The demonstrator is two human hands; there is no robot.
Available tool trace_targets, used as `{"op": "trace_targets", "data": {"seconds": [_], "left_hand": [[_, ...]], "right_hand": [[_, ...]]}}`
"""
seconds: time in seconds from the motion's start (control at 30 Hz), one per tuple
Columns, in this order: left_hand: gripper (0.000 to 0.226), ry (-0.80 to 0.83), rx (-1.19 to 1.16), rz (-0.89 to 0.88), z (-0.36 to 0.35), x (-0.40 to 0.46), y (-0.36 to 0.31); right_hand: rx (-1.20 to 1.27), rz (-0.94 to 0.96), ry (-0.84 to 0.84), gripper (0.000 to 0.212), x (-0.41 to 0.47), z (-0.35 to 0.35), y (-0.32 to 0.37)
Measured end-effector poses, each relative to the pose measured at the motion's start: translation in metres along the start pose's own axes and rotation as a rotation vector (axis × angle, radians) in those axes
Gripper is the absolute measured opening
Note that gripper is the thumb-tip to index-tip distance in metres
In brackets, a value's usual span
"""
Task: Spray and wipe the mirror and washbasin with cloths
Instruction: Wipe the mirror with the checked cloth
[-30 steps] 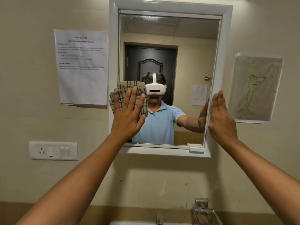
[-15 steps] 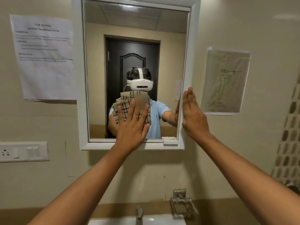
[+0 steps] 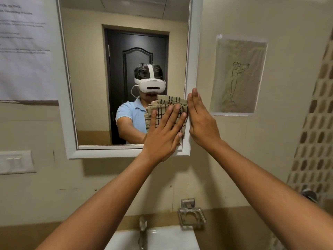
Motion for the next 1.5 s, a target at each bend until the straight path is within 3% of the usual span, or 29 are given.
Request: {"op": "trace_targets", "data": {"seconds": [0.33,0.6,0.77,0.9,1.03,1.2,1.33,1.5], "left_hand": [[0.064,0.052,-0.020,-0.087,-0.002,-0.019,0.008],[0.066,0.003,0.018,-0.106,0.004,-0.012,0.022],[0.064,-0.004,-0.039,0.009,0.000,-0.006,0.001],[0.061,0.024,-0.048,-0.011,-0.001,-0.006,-0.004],[0.061,0.056,-0.033,-0.089,0.001,-0.017,0.011],[0.061,0.078,-0.031,-0.066,0.004,-0.027,0.032],[0.060,0.088,-0.021,-0.054,0.007,-0.030,0.046],[0.061,0.072,0.006,-0.036,0.016,-0.047,0.089]], "right_hand": [[-0.016,-0.008,0.036,0.084,-0.004,-0.001,0.000],[-0.018,0.010,0.074,0.093,-0.008,0.000,-0.001],[0.017,0.010,0.035,0.081,-0.007,0.000,0.000],[0.016,0.001,0.000,0.072,-0.009,0.000,0.001],[0.003,-0.046,-0.023,0.077,-0.008,-0.003,0.006],[-0.010,-0.109,0.010,0.087,-0.007,-0.008,0.013],[-0.038,-0.108,0.030,0.069,-0.011,-0.008,0.018],[-0.078,-0.140,0.047,0.069,-0.013,-0.011,0.021]]}}
Point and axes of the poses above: each hand's wrist, its own x-axis towards the middle knuckle, its own z-axis out of the back of the hand, y = z × x, the point moved 6 cm from there along x, towards the middle knuckle, and after that the axes turned 15 degrees about z, right-handed, at the moved point
